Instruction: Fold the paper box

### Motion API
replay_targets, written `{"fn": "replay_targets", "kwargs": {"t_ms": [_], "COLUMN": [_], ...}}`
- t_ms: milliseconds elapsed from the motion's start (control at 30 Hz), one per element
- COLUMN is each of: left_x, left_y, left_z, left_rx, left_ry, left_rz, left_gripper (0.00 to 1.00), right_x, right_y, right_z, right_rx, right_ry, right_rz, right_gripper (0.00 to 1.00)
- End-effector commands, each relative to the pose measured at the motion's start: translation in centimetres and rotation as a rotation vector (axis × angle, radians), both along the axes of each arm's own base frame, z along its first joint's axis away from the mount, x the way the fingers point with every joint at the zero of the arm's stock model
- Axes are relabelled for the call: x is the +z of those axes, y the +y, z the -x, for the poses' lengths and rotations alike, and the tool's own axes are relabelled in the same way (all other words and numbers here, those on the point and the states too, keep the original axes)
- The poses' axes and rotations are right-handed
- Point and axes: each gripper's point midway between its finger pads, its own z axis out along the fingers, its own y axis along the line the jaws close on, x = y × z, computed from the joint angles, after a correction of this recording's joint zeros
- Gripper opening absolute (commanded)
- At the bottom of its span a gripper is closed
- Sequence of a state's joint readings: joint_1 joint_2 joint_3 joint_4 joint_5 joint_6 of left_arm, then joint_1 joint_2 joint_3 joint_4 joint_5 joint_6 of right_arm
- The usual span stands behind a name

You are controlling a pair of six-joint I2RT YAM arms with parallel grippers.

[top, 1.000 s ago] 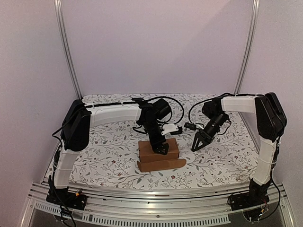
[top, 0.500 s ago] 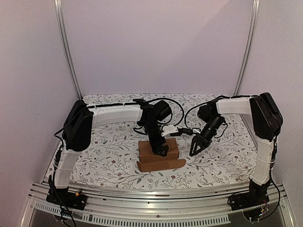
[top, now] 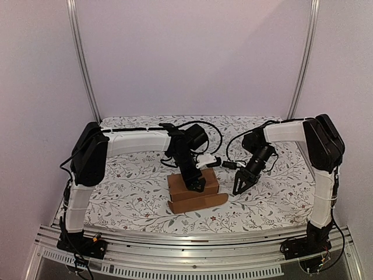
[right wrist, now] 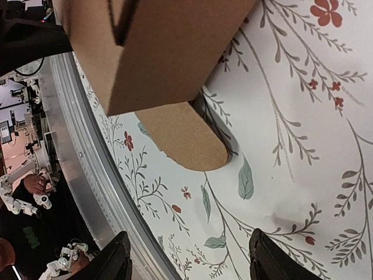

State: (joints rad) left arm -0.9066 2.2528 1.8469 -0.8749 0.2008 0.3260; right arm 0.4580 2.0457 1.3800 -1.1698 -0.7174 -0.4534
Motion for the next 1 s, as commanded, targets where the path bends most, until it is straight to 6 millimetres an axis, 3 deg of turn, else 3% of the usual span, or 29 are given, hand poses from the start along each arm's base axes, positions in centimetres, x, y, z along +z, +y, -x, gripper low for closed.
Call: {"fn": "replay_targets", "kwargs": {"t_ms": [0,200,500,733,867,967], "left_x": [5.0,7.0,4.5,3.8,4.2,4.3], "left_y": [-0.4,-0.9,-0.5,-0.3,-0.4,-0.4], "left_z": [-1.5,-1.2,-1.3,-1.8,-1.7,-1.6], "left_rx": [0.095,0.162,0.211,0.235,0.236,0.240], "left_ry": [-0.109,-0.124,-0.092,-0.108,-0.101,-0.094], "left_rz": [0.153,0.290,0.251,0.228,0.241,0.244], "left_gripper": [0.82,0.82,0.82,0.82,0.82,0.82], "right_x": [-1.0,-1.1,1.5,3.7,3.4,2.8], "right_y": [0.3,1.0,2.5,2.8,2.9,3.0], "right_z": [0.4,0.0,-0.4,0.2,-0.4,-1.3], "right_rx": [-0.020,-0.055,-0.074,-0.054,-0.058,-0.086], "right_ry": [0.058,0.084,0.050,0.026,0.004,-0.020], "right_rz": [0.003,-0.015,-0.145,-0.224,-0.213,-0.188], "right_gripper": [0.67,0.69,0.61,0.63,0.63,0.52]}}
